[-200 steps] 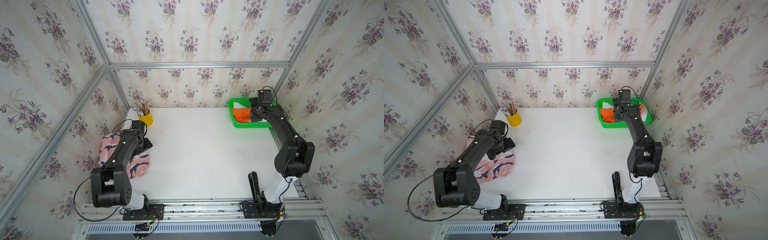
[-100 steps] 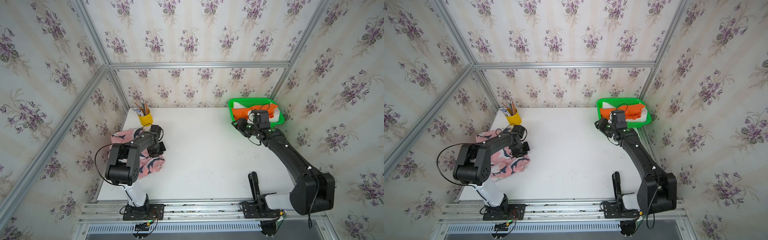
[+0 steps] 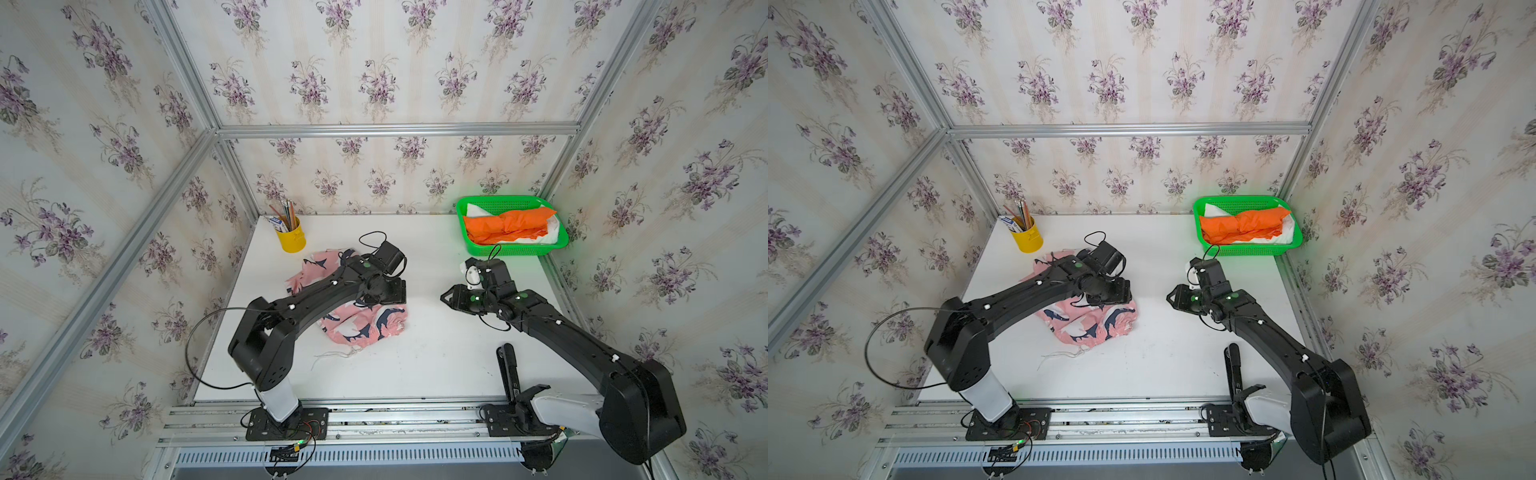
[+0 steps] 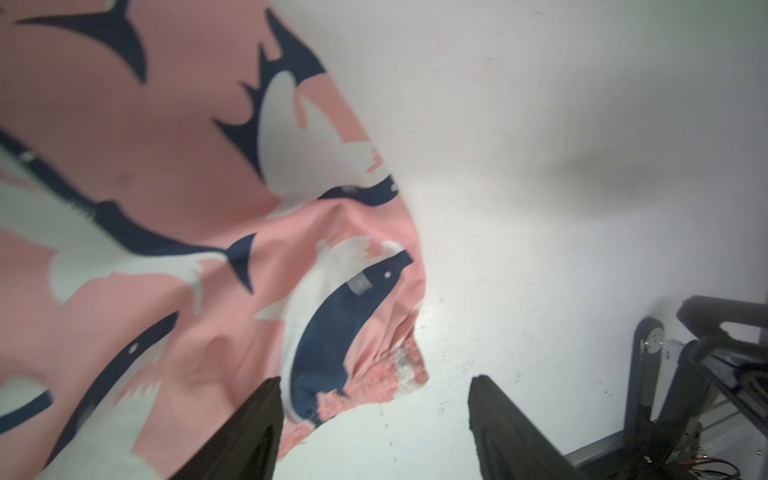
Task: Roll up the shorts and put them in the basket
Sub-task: Flatten out the shorts at the center of the board.
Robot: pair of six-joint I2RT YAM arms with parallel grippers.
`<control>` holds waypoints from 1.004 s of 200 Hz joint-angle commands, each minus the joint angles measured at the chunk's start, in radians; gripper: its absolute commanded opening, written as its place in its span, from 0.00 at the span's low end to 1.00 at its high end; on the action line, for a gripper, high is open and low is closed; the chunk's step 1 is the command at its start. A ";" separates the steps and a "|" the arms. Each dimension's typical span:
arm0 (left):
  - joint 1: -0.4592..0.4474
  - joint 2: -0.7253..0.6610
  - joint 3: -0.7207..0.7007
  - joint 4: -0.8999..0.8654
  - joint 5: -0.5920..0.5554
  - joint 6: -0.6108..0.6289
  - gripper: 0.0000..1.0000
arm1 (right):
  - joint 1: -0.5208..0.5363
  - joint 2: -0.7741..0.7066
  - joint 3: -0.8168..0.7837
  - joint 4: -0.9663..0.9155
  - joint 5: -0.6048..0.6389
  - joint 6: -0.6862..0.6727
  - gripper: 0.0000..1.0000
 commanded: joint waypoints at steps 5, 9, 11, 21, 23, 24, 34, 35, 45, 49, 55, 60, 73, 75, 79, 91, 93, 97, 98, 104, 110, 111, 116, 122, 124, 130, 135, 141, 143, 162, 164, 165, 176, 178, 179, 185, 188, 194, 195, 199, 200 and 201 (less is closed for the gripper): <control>-0.003 -0.092 -0.105 -0.102 -0.070 -0.017 0.73 | 0.101 0.068 -0.040 0.119 -0.088 0.023 0.43; -0.003 -0.106 -0.121 -0.105 -0.072 -0.019 0.73 | 0.115 0.086 -0.044 0.148 -0.108 0.035 0.44; -0.002 -0.113 -0.132 -0.107 -0.074 -0.020 0.73 | 0.121 0.095 -0.045 0.164 -0.118 0.043 0.44; -0.002 -0.142 -0.173 -0.112 -0.088 -0.023 0.73 | 0.149 0.146 -0.041 0.236 -0.158 0.079 0.46; -0.002 -0.147 -0.180 -0.113 -0.091 -0.023 0.73 | 0.154 0.158 -0.040 0.254 -0.167 0.086 0.47; -0.002 -0.150 -0.183 -0.114 -0.093 -0.023 0.74 | 0.156 0.164 -0.039 0.261 -0.171 0.090 0.47; -0.002 -0.172 -0.212 -0.123 -0.103 -0.024 0.74 | 0.179 0.218 -0.027 0.326 -0.198 0.124 0.49; -0.002 -0.175 -0.214 -0.122 -0.105 -0.026 0.74 | 0.181 0.223 -0.025 0.332 -0.202 0.128 0.49; -0.001 -0.189 -0.234 -0.125 -0.114 -0.029 0.74 | 0.204 0.279 -0.002 0.375 -0.218 0.152 0.51; 0.000 -0.190 -0.240 -0.128 -0.117 -0.029 0.74 | 0.213 0.298 0.007 0.387 -0.222 0.163 0.51; -0.001 -0.226 -0.243 -0.130 -0.120 -0.029 0.74 | 0.222 0.325 0.017 0.409 -0.228 0.176 0.51; -0.001 -0.234 -0.245 -0.132 -0.120 -0.029 0.75 | 0.230 0.345 0.026 0.424 -0.230 0.187 0.51; -0.001 -0.250 -0.242 -0.129 -0.122 -0.020 0.75 | 0.239 0.387 0.041 0.471 -0.239 0.218 0.48; 0.000 -0.252 -0.242 -0.130 -0.122 -0.018 0.75 | 0.240 0.394 0.044 0.476 -0.240 0.222 0.47; -0.001 -0.255 -0.239 -0.131 -0.125 -0.015 0.75 | 0.241 0.406 0.051 0.485 -0.244 0.228 0.45; 0.000 -0.261 -0.226 -0.132 -0.122 -0.001 0.75 | 0.242 0.443 0.073 0.514 -0.264 0.248 0.42; -0.002 -0.262 -0.223 -0.132 -0.122 0.001 0.76 | 0.243 0.449 0.078 0.516 -0.267 0.250 0.42; 0.000 -0.264 -0.219 -0.134 -0.121 0.004 0.76 | 0.245 0.463 0.089 0.517 -0.273 0.253 0.41; 0.000 -0.264 -0.217 -0.134 -0.121 0.003 0.76 | 0.244 0.466 0.092 0.515 -0.275 0.254 0.41; -0.001 -0.265 -0.212 -0.136 -0.118 0.008 0.76 | 0.244 0.485 0.112 0.504 -0.282 0.254 0.31; 0.000 -0.266 -0.206 -0.137 -0.114 0.014 0.76 | 0.246 0.493 0.125 0.499 -0.283 0.255 0.20; 0.000 -0.267 -0.205 -0.137 -0.113 0.015 0.76 | 0.247 0.494 0.126 0.498 -0.283 0.255 0.19; 0.000 -0.268 -0.200 -0.136 -0.110 0.021 0.76 | 0.247 0.493 0.133 0.494 -0.280 0.258 0.09; 0.000 -0.268 -0.197 -0.136 -0.108 0.026 0.76 | 0.246 0.486 0.141 0.486 -0.274 0.260 0.00; 0.000 -0.268 -0.195 -0.137 -0.108 0.028 0.76 | 0.247 0.482 0.145 0.482 -0.272 0.260 0.00; -0.001 -0.271 -0.192 -0.137 -0.110 0.032 0.76 | 0.247 0.470 0.158 0.466 -0.264 0.257 0.00; -0.002 -0.273 -0.191 -0.136 -0.110 0.037 0.76 | 0.247 0.455 0.169 0.453 -0.256 0.256 0.00; -0.002 -0.278 -0.190 -0.128 -0.103 0.046 0.76 | 0.247 0.437 0.181 0.436 -0.247 0.254 0.00; -0.003 -0.279 -0.189 -0.126 -0.101 0.049 0.77 | 0.247 0.430 0.187 0.431 -0.244 0.254 0.00; -0.011 -0.286 -0.169 -0.117 -0.107 0.073 0.79 | 0.249 0.376 0.227 0.387 -0.225 0.256 0.00; -0.010 -0.286 -0.168 -0.116 -0.109 0.074 0.79 | 0.249 0.370 0.232 0.382 -0.222 0.255 0.00; -0.011 -0.286 -0.167 -0.114 -0.110 0.076 0.79 | 0.250 0.368 0.234 0.379 -0.220 0.255 0.00; -0.012 -0.277 -0.162 -0.094 -0.105 0.098 0.81 | 0.248 0.343 0.250 0.360 -0.213 0.257 0.00; -0.013 -0.272 -0.159 -0.093 -0.104 0.101 0.81 | 0.248 0.339 0.251 0.359 -0.214 0.258 0.00; -0.013 -0.272 -0.158 -0.092 -0.104 0.102 0.81 | 0.248 0.337 0.252 0.358 -0.215 0.258 0.00; -0.012 -0.257 -0.148 -0.088 -0.105 0.106 0.82 | 0.248 0.327 0.259 0.348 -0.211 0.257 0.00; -0.014 -0.248 -0.141 -0.088 -0.107 0.109 0.82 | 0.249 0.323 0.264 0.341 -0.209 0.256 0.00; -0.016 -0.229 -0.128 -0.085 -0.107 0.119 0.82 | 0.249 0.320 0.270 0.330 -0.206 0.254 0.00; -0.017 -0.225 -0.125 -0.085 -0.107 0.121 0.83 | 0.249 0.319 0.270 0.329 -0.205 0.254 0.00; -0.020 -0.212 -0.113 -0.084 -0.107 0.128 0.83 | 0.249 0.315 0.272 0.325 -0.203 0.254 0.00; -0.020 -0.207 -0.110 -0.084 -0.106 0.130 0.83 | 0.250 0.316 0.273 0.325 -0.202 0.253 0.00; -0.021 -0.205 -0.107 -0.084 -0.106 0.133 0.83 | 0.250 0.315 0.273 0.323 -0.201 0.253 0.00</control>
